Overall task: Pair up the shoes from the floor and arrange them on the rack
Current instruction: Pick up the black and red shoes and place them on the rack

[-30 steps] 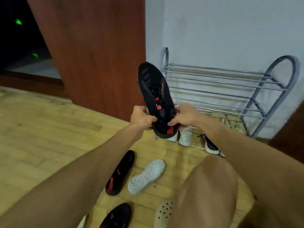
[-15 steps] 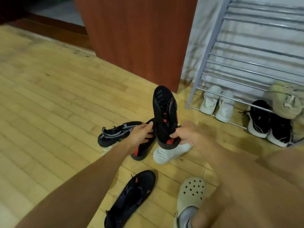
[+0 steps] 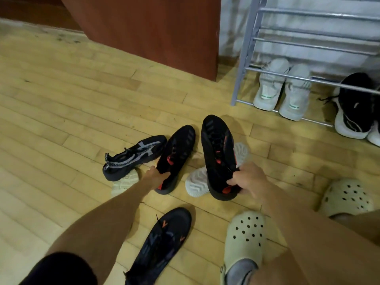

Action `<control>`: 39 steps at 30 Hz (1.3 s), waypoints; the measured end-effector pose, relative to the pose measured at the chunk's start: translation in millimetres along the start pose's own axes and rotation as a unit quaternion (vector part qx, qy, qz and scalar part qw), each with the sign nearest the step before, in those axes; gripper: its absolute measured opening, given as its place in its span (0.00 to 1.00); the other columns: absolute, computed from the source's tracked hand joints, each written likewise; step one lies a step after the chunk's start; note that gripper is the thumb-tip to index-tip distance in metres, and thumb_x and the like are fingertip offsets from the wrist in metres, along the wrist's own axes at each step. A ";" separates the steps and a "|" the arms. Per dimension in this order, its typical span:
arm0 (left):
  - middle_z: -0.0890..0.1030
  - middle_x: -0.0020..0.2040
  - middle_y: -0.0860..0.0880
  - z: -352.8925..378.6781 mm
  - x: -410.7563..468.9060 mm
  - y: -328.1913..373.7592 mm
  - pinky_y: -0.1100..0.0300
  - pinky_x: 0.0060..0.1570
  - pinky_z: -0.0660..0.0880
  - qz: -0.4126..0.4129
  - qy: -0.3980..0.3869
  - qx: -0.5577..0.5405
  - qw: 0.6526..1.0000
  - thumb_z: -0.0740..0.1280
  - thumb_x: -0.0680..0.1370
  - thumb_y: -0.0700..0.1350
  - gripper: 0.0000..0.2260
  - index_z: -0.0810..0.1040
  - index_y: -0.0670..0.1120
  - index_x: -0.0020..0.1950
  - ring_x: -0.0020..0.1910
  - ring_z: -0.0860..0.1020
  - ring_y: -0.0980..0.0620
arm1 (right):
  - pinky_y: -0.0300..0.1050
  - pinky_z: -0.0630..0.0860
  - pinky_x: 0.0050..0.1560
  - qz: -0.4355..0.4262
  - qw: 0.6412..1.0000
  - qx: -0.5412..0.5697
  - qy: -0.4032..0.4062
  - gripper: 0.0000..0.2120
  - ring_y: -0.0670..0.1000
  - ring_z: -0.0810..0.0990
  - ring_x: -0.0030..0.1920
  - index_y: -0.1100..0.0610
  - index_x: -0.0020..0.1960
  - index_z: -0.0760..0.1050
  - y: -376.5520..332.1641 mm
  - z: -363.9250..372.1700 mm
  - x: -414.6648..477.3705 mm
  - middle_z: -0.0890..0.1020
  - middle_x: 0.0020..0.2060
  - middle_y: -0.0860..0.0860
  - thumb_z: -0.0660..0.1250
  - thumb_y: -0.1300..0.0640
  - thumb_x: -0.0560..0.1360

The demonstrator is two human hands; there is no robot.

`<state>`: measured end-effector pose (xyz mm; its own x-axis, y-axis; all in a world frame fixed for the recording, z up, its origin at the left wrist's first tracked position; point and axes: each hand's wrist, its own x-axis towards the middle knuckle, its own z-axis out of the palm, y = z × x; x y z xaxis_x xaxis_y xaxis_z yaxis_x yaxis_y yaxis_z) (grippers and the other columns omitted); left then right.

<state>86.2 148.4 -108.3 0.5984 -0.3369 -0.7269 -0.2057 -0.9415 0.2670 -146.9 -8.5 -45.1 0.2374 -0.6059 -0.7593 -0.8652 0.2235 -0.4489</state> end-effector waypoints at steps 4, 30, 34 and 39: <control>0.71 0.66 0.38 14.4 6.1 3.6 0.50 0.55 0.73 -0.033 0.037 -0.119 0.992 0.70 0.74 0.50 0.32 0.59 0.38 0.70 0.63 0.73 0.38 | 0.49 0.84 0.43 0.003 1.000 0.014 -0.004 0.09 0.55 0.85 0.40 0.60 0.46 0.81 4.1 -3.9 2.2 0.85 0.42 0.56 0.76 0.61 0.67; 0.82 0.48 0.41 -27.1 -132.1 78.1 0.49 0.46 0.78 0.064 -0.117 -0.333 0.933 0.69 0.74 0.35 0.04 0.77 0.38 0.47 0.49 0.80 0.43 | 0.53 0.79 0.54 -0.012 0.988 0.150 0.016 0.18 0.61 0.79 0.59 0.65 0.63 0.73 -13.7 -72.6 -87.8 0.78 0.61 0.60 0.69 0.67 0.75; 0.82 0.41 0.44 -22.8 -143.0 131.2 0.56 0.32 0.76 0.123 -0.108 -0.309 0.937 0.70 0.73 0.36 0.04 0.77 0.38 0.46 0.40 0.80 0.48 | 0.59 0.80 0.55 -0.003 0.984 0.164 0.066 0.18 0.63 0.82 0.52 0.68 0.60 0.74 -2.8 -108.3 -90.1 0.80 0.57 0.62 0.72 0.68 0.72; 0.81 0.38 0.45 -14.8 -143.3 198.5 0.58 0.29 0.76 0.165 -0.072 -0.297 0.938 0.72 0.72 0.37 0.04 0.77 0.40 0.41 0.37 0.80 0.49 | 0.57 0.79 0.50 -0.012 0.972 0.213 0.095 0.17 0.64 0.81 0.55 0.67 0.60 0.73 4.2 -155.7 -72.8 0.79 0.59 0.61 0.71 0.69 0.72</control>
<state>-28.9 10.0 58.2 0.4584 -0.6473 -0.6090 0.1310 -0.6285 0.7667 -236.5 -82.3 81.7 0.1348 -0.7357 -0.6637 -0.5897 0.4787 -0.6504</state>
